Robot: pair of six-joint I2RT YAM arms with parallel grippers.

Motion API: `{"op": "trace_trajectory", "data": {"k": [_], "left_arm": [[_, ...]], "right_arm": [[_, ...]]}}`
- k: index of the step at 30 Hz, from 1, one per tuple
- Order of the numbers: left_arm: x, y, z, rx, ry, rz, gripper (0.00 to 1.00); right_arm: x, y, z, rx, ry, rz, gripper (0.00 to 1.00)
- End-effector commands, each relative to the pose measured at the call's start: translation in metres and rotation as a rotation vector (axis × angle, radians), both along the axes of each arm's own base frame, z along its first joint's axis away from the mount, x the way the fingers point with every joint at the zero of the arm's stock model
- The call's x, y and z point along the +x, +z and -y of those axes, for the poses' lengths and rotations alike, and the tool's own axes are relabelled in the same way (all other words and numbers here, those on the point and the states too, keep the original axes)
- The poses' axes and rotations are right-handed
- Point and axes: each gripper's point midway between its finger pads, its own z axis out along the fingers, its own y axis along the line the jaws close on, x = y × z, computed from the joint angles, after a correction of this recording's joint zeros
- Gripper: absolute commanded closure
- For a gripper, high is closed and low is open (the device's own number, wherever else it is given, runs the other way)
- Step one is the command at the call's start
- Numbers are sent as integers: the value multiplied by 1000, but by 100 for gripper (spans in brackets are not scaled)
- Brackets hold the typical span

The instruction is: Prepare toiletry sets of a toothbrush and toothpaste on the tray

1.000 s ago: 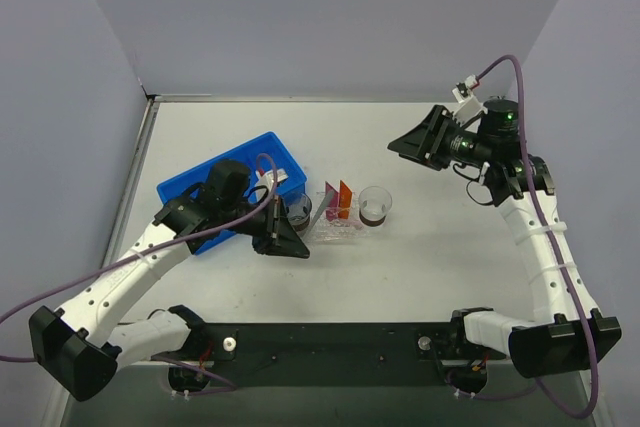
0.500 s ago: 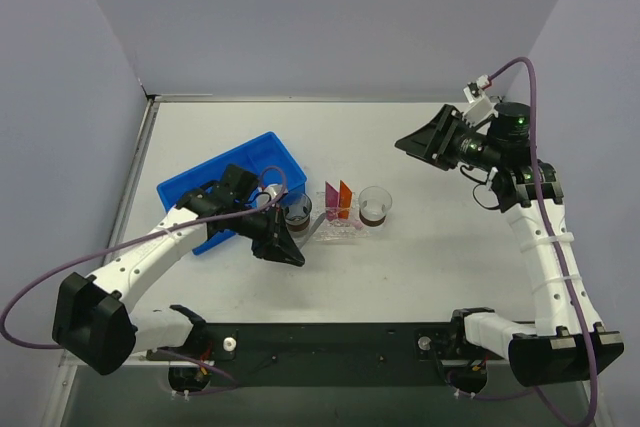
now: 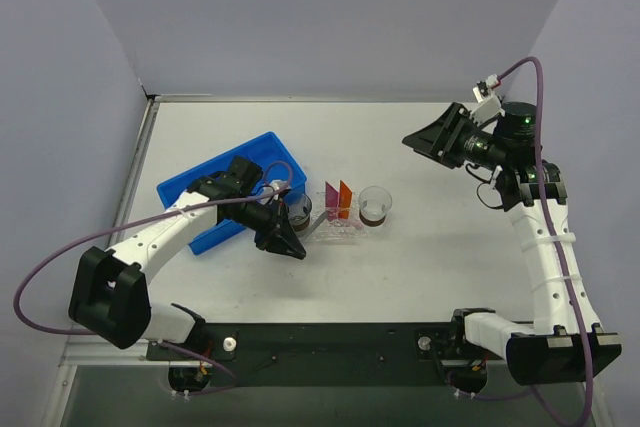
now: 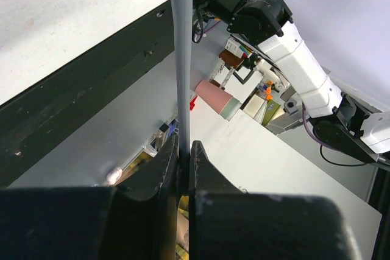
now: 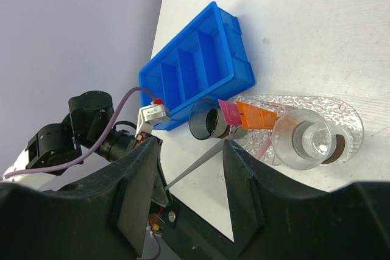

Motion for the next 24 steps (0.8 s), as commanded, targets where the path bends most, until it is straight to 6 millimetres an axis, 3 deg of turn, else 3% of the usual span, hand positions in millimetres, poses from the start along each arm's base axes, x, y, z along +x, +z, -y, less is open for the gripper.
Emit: {"op": "trace_trajectory", "data": {"k": [1, 24], "left_arm": [[7, 15, 4, -46, -11, 15, 100], [28, 0, 8, 29, 16, -36, 100]], "right_arm": [[5, 5, 3, 1, -6, 33, 58], [7, -10, 9, -7, -17, 11, 58]]}}
